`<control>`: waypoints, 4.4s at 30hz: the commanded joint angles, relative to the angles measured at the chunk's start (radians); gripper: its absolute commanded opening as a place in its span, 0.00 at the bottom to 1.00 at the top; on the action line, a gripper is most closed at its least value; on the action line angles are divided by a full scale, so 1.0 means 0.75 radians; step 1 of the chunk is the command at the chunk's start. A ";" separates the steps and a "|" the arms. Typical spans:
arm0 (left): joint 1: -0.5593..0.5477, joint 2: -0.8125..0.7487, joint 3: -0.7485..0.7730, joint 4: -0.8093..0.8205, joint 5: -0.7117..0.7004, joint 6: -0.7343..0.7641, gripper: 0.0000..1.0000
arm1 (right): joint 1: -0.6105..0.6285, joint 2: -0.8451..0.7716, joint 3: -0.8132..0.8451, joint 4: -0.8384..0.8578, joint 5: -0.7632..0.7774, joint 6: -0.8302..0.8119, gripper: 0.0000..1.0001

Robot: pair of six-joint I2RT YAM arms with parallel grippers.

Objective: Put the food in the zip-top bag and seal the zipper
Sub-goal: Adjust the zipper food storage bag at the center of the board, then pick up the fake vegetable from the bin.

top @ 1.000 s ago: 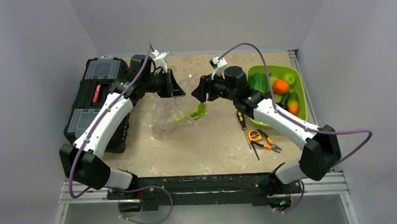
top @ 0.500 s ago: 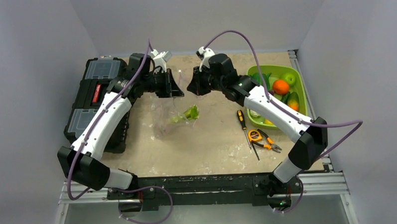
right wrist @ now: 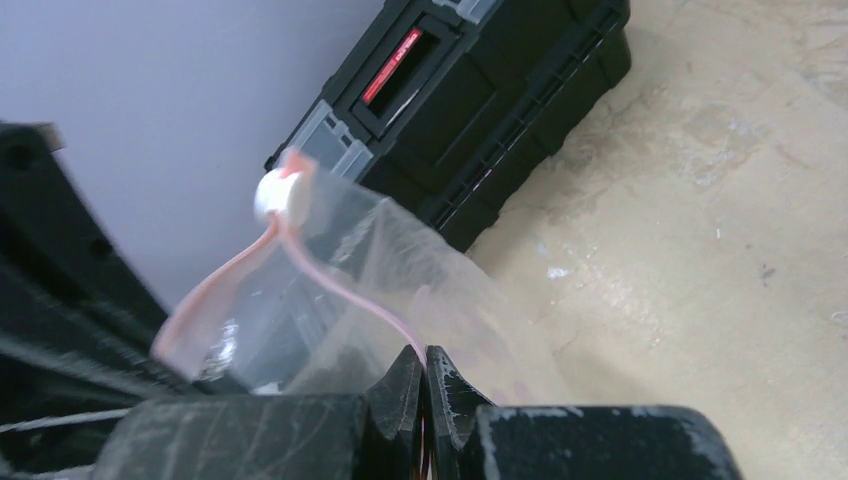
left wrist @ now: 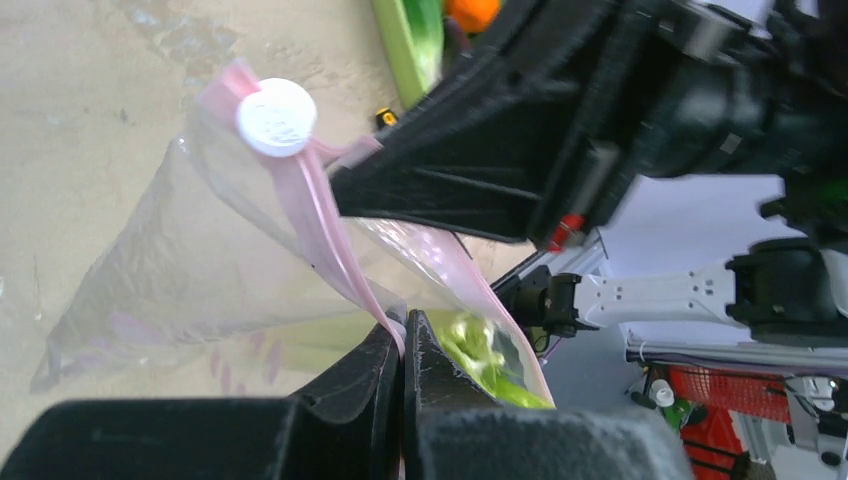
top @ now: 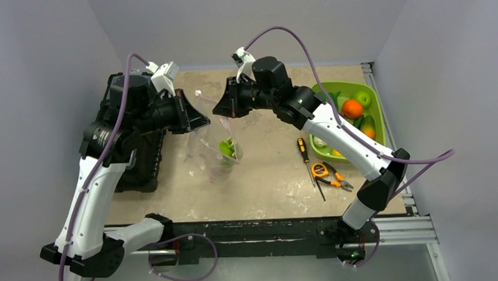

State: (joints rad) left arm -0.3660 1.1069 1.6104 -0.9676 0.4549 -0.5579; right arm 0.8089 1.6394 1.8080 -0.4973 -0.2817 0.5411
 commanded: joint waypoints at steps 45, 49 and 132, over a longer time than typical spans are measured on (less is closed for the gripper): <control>0.030 0.055 -0.327 0.208 -0.090 -0.084 0.00 | -0.014 -0.559 -0.852 0.205 0.639 -0.133 0.67; 0.030 0.048 -0.367 0.210 -0.049 -0.085 0.00 | -0.303 -0.626 -0.937 0.224 0.719 -0.058 0.71; 0.026 -0.019 -0.513 0.301 0.169 -0.219 0.00 | -0.644 -0.590 -1.195 1.811 -0.194 -0.230 0.00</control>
State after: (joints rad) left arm -0.3473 1.0927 1.2236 -0.8021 0.5339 -0.6918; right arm 0.1661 1.2568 0.9379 0.4381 -0.1390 0.2478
